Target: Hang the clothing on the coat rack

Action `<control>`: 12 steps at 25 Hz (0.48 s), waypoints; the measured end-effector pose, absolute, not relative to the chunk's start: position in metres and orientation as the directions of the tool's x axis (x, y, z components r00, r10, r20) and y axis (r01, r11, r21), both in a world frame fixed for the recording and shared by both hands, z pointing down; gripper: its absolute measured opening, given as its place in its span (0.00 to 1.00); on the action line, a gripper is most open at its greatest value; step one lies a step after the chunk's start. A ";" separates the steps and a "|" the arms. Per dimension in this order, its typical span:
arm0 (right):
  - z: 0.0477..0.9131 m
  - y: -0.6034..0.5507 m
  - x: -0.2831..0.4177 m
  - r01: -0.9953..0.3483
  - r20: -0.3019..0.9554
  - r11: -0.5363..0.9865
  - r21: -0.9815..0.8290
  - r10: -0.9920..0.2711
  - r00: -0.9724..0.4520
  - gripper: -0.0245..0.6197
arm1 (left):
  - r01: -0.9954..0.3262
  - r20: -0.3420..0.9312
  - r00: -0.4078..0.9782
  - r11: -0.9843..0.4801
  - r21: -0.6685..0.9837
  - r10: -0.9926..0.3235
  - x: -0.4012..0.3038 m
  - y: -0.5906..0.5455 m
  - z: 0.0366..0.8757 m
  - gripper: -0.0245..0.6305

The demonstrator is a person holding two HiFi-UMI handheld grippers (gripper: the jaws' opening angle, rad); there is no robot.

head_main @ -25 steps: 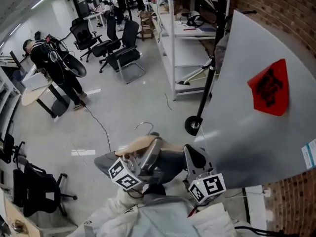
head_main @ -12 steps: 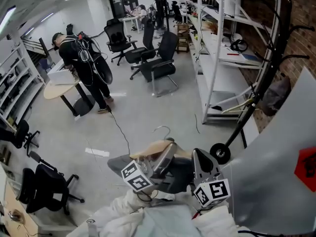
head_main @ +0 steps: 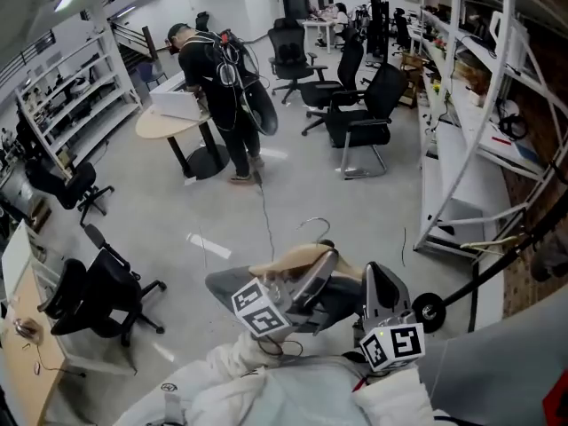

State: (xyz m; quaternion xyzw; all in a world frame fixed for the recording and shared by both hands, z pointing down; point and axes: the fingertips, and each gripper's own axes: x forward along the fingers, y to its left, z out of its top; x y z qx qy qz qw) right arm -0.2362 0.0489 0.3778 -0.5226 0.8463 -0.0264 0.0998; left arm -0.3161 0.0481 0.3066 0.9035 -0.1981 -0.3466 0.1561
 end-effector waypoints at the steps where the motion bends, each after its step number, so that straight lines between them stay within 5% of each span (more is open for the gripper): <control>1: 0.377 0.043 -0.247 -0.869 -0.134 0.474 -0.140 -0.879 -0.458 0.08 | -0.270 -0.565 0.669 -0.865 0.422 -0.484 -0.327 0.044 0.308 0.18; 12: 0.384 -0.005 -0.250 -0.861 -0.115 0.492 -0.128 -0.870 -0.480 0.08 | -0.313 -0.551 0.658 -0.853 0.419 -0.512 -0.328 -0.003 0.317 0.18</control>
